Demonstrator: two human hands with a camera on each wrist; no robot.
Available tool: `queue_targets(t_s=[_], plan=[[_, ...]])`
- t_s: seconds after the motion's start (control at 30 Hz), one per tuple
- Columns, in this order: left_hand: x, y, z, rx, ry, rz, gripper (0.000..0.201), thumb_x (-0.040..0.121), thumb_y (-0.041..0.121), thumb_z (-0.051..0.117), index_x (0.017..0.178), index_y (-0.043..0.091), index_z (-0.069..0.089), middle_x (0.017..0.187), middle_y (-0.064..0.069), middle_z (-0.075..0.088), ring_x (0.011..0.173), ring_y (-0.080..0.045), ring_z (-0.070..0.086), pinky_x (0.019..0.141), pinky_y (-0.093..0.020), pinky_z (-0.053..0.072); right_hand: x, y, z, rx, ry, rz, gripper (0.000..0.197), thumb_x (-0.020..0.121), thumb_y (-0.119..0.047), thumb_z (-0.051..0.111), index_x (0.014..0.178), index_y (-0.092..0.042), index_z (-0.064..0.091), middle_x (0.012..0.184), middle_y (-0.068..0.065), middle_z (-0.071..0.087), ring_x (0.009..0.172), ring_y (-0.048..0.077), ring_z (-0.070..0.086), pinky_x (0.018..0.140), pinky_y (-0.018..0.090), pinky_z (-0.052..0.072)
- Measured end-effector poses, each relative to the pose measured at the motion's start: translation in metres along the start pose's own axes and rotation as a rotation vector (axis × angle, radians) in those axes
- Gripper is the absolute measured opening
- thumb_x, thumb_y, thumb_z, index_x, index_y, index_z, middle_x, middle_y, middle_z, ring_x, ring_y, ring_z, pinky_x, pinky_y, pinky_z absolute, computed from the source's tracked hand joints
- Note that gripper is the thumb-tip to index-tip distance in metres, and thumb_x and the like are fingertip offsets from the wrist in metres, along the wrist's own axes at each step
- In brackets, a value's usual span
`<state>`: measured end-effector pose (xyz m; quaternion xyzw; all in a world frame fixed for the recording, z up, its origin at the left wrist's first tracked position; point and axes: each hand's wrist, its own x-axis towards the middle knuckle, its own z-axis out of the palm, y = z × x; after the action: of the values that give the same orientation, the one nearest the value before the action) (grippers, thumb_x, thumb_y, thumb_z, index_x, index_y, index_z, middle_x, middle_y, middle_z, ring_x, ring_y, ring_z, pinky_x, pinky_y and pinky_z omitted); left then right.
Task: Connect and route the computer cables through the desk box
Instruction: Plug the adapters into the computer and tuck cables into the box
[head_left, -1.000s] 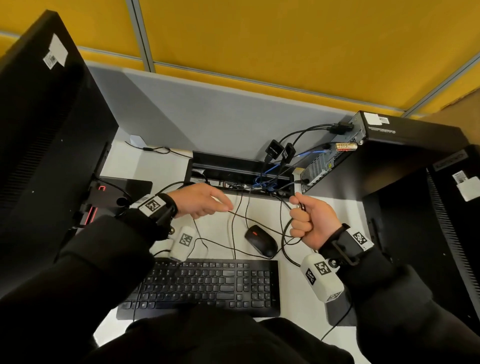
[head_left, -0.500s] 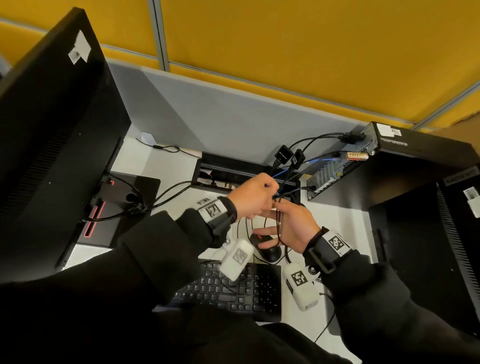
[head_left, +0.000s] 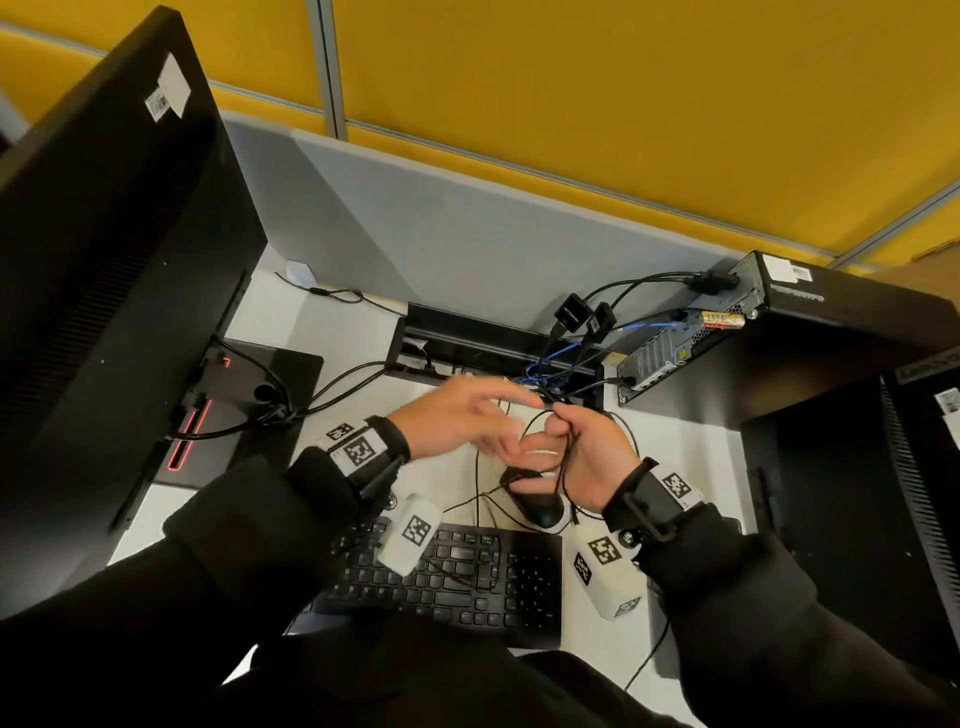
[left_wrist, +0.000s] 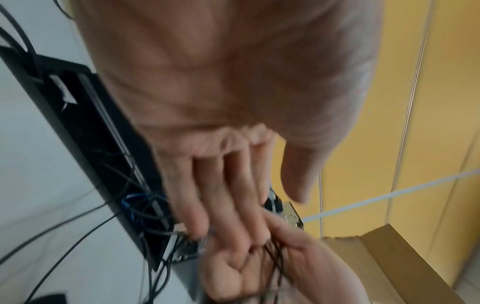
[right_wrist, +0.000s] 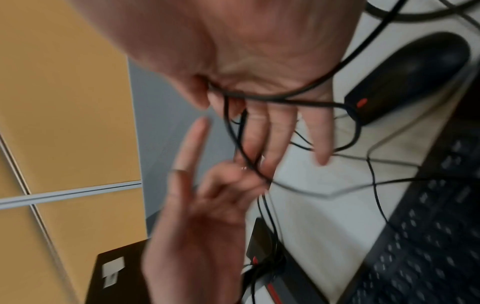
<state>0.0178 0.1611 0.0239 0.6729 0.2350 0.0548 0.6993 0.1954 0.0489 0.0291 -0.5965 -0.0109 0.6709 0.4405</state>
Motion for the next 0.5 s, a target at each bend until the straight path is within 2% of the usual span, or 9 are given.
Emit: queue_targets(t_s=[0.03, 0.07, 0.1, 0.17, 0.23, 0.27, 0.33, 0.43, 0.5], plan=[[0.002, 0.0, -0.009, 0.071, 0.154, 0.066, 0.036, 0.096, 0.022, 0.071, 0.13, 0.028, 0.065, 0.092, -0.005, 0.077, 0.083, -0.018, 0.072, 0.079, -0.034, 0.056, 0.0, -0.002, 0.0, 0.018, 0.006, -0.005, 0.044, 0.102, -0.04, 0.045, 0.063, -0.023, 0.035, 0.056, 0.004, 0.046, 0.053, 0.024, 0.053, 0.065, 0.041, 0.057], [0.005, 0.0, -0.016, 0.184, 0.261, 0.136, 0.038, 0.091, 0.024, 0.076, 0.127, 0.032, 0.066, 0.093, 0.002, 0.074, 0.082, -0.011, 0.067, 0.078, -0.031, 0.051, -0.001, -0.004, -0.001, 0.008, -0.007, 0.006, 0.046, 0.102, -0.042, 0.047, 0.064, -0.025, 0.028, 0.051, -0.001, 0.032, 0.043, 0.017, 0.036, 0.049, 0.027, 0.046], [0.009, 0.001, -0.02, 0.316, 0.29, 0.197, 0.049, 0.086, 0.026, 0.08, 0.13, 0.037, 0.063, 0.101, 0.008, 0.069, 0.087, -0.007, 0.06, 0.08, -0.029, 0.047, -0.002, -0.007, -0.002, -0.032, -0.036, 0.027, 0.047, 0.101, -0.043, 0.048, 0.066, -0.026, 0.022, 0.051, -0.005, 0.021, 0.039, 0.012, 0.021, 0.04, 0.019, 0.03], [0.02, 0.006, -0.018, 0.575, 0.173, 0.244, 0.08, 0.079, 0.023, 0.083, 0.147, 0.043, 0.045, 0.132, 0.011, 0.056, 0.115, -0.006, 0.052, 0.096, -0.027, 0.043, -0.006, -0.008, -0.001, -0.132, -0.119, 0.084, 0.048, 0.101, -0.043, 0.048, 0.069, -0.026, 0.016, 0.052, -0.007, 0.013, 0.039, 0.01, 0.008, 0.039, 0.014, 0.01], [0.035, 0.013, -0.007, 0.758, 0.002, 0.287, 0.101, 0.075, 0.014, 0.079, 0.157, 0.042, 0.027, 0.157, 0.01, 0.039, 0.141, -0.01, 0.038, 0.114, -0.031, 0.033, -0.007, -0.006, 0.002, -0.216, -0.202, 0.131, 0.048, 0.097, -0.038, 0.051, 0.067, -0.025, 0.015, 0.05, -0.007, 0.013, 0.037, 0.009, 0.008, 0.04, 0.013, 0.008], [0.043, 0.016, -0.002, 0.77, -0.096, 0.294, 0.105, 0.074, 0.009, 0.078, 0.159, 0.04, 0.024, 0.161, 0.01, 0.035, 0.145, -0.008, 0.034, 0.116, -0.027, 0.029, -0.008, -0.006, 0.004, -0.26, -0.211, 0.141, 0.047, 0.092, -0.034, 0.053, 0.065, -0.025, 0.016, 0.048, -0.007, 0.014, 0.035, 0.008, 0.01, 0.04, 0.013, 0.008], [0.054, 0.018, 0.003, 0.648, -0.308, 0.213, 0.105, 0.072, -0.001, 0.076, 0.159, 0.035, 0.029, 0.158, 0.009, 0.042, 0.138, 0.0, 0.04, 0.112, -0.016, 0.032, -0.008, -0.006, 0.003, -0.322, -0.19, 0.148, 0.046, 0.083, -0.029, 0.056, 0.059, -0.026, 0.017, 0.045, -0.006, 0.015, 0.033, 0.009, 0.012, 0.042, 0.014, 0.008], [0.063, 0.013, 0.005, 0.451, -0.462, 0.099, 0.086, 0.074, 0.002, 0.084, 0.147, 0.028, 0.046, 0.135, 0.009, 0.065, 0.127, -0.003, 0.055, 0.112, -0.028, 0.04, -0.008, -0.007, -0.006, -0.325, -0.182, 0.163, 0.05, 0.082, -0.022, 0.057, 0.048, -0.025, 0.022, 0.041, -0.005, 0.016, 0.031, 0.009, 0.013, 0.042, 0.013, 0.01], [0.066, 0.008, 0.008, 0.458, -0.469, 0.064, 0.075, 0.075, 0.013, 0.088, 0.137, 0.033, 0.052, 0.112, 0.012, 0.074, 0.113, 0.002, 0.062, 0.106, -0.027, 0.044, -0.01, -0.005, -0.011, -0.354, -0.185, 0.159, 0.052, 0.091, -0.02, 0.051, 0.045, -0.025, 0.026, 0.042, -0.005, 0.017, 0.033, 0.01, 0.012, 0.04, 0.013, 0.012]])
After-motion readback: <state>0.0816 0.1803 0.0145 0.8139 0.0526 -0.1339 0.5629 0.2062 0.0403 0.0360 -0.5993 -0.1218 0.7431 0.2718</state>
